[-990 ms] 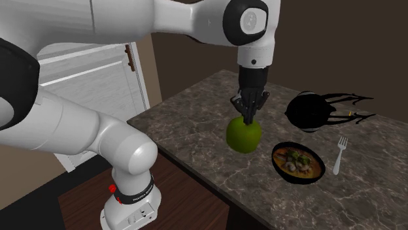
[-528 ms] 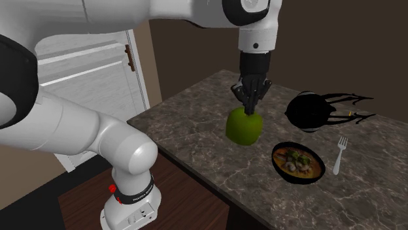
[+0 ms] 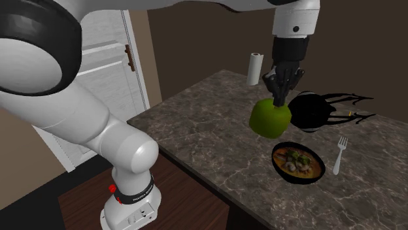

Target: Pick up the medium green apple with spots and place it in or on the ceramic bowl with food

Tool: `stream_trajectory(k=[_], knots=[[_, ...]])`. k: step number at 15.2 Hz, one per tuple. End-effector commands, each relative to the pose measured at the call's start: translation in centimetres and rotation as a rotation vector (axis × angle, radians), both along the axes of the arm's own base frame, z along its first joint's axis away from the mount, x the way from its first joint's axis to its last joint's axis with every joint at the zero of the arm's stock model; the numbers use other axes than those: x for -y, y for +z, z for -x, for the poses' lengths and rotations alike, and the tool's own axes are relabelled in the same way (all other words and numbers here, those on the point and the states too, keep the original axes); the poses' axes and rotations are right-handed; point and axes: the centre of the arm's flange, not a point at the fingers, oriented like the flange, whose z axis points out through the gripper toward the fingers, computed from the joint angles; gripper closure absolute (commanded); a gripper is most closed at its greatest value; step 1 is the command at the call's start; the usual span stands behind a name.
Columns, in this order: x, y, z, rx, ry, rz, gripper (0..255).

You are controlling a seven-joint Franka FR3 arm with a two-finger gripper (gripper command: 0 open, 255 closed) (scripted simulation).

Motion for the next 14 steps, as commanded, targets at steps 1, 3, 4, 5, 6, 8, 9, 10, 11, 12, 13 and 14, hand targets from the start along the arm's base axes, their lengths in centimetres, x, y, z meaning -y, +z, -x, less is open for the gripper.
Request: stream_trajectory(k=[1,3,4,5,6,8,9,10,11,12,13,14], knots=[[2.0,0.5,-1.4,0.0,0.001,0.002,255],[4.0,1.4,-3.0,0.0,0.001,0.002,255],[4.9,1.8,-3.7,0.0,0.001,0.002,255],[5.9,2.3,-4.5,0.0,0.001,0.002,255],[6.9,2.7,-5.3,0.0,0.001,0.002,255],[8.9,3.6,-6.8,0.0,0.001,0.002,255],[10.3,4.2,-7.9,0.0,0.001,0.002,255],[10.3,3.7,-7.9,0.0,0.001,0.002,255],[10.3,3.1,-7.9,0.0,0.001,0.002,255],[10.3,2.6,-7.9,0.0,0.001,0.002,255],[10.3,2.1,-7.9,0.0,0.001,0.002,255],[10.3,1.5,-7.9,0.0,0.001,0.002,255]])
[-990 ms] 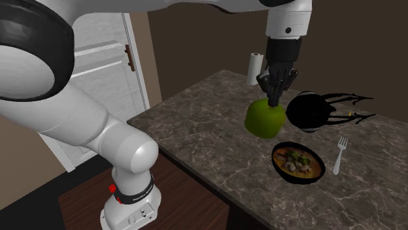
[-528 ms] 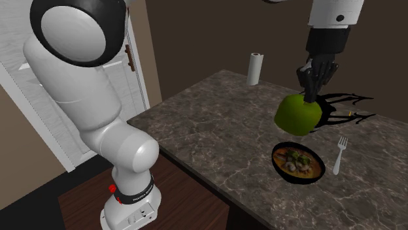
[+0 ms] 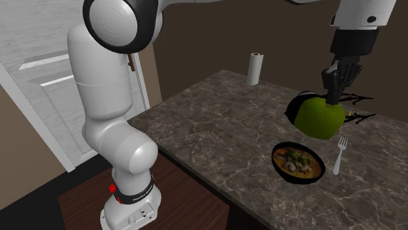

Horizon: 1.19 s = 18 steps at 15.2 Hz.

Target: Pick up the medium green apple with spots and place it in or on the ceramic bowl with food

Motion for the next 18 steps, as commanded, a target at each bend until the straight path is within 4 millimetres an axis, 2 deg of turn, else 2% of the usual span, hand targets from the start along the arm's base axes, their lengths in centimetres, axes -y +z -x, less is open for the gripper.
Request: stream_trajectory(k=[1,18], knots=[[0.1,-1.1,-0.1,0.001,0.0,0.0,255],[0.1,-10.0,-0.1,0.001,0.0,0.0,255]])
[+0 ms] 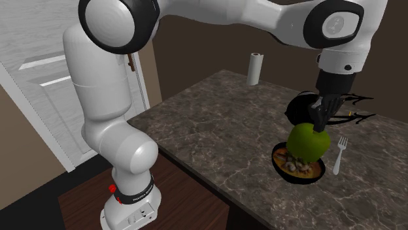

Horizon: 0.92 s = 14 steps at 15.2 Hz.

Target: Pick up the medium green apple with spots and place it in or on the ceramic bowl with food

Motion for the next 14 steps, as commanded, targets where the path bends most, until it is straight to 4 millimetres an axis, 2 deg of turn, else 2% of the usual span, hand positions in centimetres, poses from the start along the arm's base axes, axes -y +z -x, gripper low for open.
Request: stream_trajectory(k=[1,4,12,13,14], knots=[[0.0,-1.0,0.1,0.001,0.0,0.0,255],[0.0,-2.4,0.1,0.001,0.0,0.0,255],[0.0,-2.4,0.1,0.001,0.0,0.0,255],[0.0,-2.4,0.1,0.0,0.0,0.0,0],[0.0,-2.4,0.1,0.0,0.0,0.0,0]])
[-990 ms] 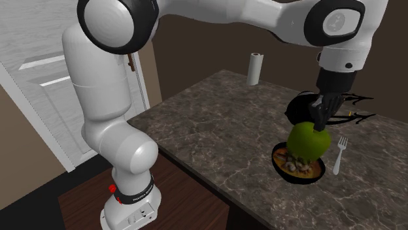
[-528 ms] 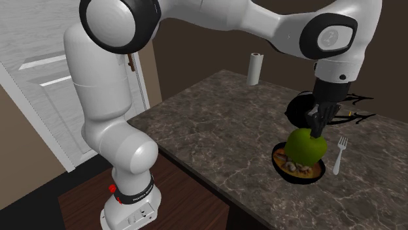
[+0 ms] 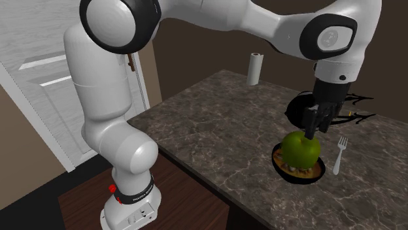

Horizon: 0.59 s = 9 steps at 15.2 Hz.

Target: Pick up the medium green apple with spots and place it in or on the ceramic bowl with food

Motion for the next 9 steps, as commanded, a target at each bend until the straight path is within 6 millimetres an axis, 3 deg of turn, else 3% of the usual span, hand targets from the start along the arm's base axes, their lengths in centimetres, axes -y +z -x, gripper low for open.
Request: stream_trajectory(k=[1,4,8,9], knots=[[0.0,0.0,0.0,-0.001,0.0,0.0,0],[0.0,-0.1,0.0,-0.001,0.0,0.0,0],[-0.7,4.9,-0.4,-0.001,0.0,0.0,0],[-0.7,4.9,-0.4,-0.001,0.0,0.0,0]])
